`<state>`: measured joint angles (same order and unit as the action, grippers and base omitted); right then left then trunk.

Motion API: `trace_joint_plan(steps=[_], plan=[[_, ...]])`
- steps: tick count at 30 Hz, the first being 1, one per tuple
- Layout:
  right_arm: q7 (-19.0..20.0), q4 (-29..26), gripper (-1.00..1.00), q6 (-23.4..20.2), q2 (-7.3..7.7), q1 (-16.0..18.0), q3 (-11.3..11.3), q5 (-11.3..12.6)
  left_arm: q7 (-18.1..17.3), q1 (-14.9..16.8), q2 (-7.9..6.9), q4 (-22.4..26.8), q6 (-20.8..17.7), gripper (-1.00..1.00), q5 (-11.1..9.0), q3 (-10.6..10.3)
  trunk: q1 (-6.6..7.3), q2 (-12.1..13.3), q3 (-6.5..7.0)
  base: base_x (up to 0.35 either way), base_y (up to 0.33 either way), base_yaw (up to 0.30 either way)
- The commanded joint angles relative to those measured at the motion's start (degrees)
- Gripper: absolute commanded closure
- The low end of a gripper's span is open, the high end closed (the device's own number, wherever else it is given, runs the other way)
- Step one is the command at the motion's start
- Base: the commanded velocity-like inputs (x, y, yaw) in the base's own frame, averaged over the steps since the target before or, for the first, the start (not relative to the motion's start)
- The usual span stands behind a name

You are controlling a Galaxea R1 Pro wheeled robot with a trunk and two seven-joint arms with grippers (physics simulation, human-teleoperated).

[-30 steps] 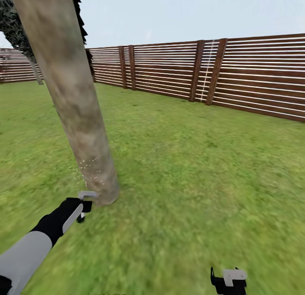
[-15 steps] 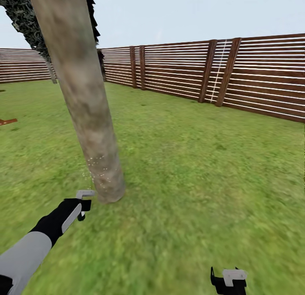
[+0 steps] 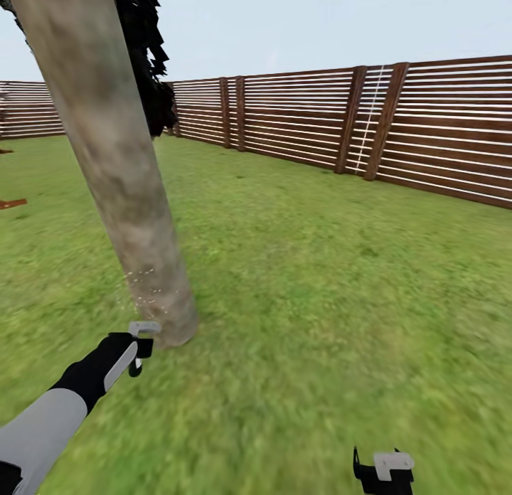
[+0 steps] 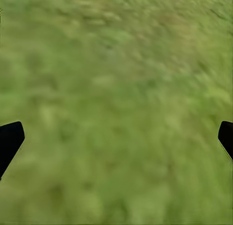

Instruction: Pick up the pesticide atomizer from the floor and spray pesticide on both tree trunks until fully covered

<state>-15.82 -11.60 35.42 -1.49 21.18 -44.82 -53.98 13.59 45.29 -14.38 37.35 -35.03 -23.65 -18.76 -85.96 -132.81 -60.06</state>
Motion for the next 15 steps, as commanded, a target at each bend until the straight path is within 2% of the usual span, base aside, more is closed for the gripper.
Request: trace_joint_plan(steps=[1,3,8,15], plan=[[0.0,0.0,-1.0,0.0,0.0,0.0,0.0,0.0,0.0,0.0,0.0,0.1,-1.5,1.0,0.1,0.0,0.0,0.0,0.0,0.194,-0.218,0.259],[0.0,0.0,-1.0,0.0,-0.01,0.0,0.0,0.0,0.0,0.0,-0.02,0.2,-2.8,1.0,0.2,0.0,0.0,0.0,0.0,0.177,-0.227,0.272],[0.0,0.0,-1.0,0.0,-0.05,0.0,0.0,-0.1,0.1,0.0,0.01,0.4,-3.0,1.0,0.2,0.0,0.0,0.0,0.0,0.11,-0.253,0.251],[0.0,0.0,-1.0,0.0,-0.04,0.0,0.0,0.0,0.2,0.0,-0.02,0.4,-2.9,1.0,0.2,0.0,0.0,0.0,0.0,-0.064,-0.275,0.021]])
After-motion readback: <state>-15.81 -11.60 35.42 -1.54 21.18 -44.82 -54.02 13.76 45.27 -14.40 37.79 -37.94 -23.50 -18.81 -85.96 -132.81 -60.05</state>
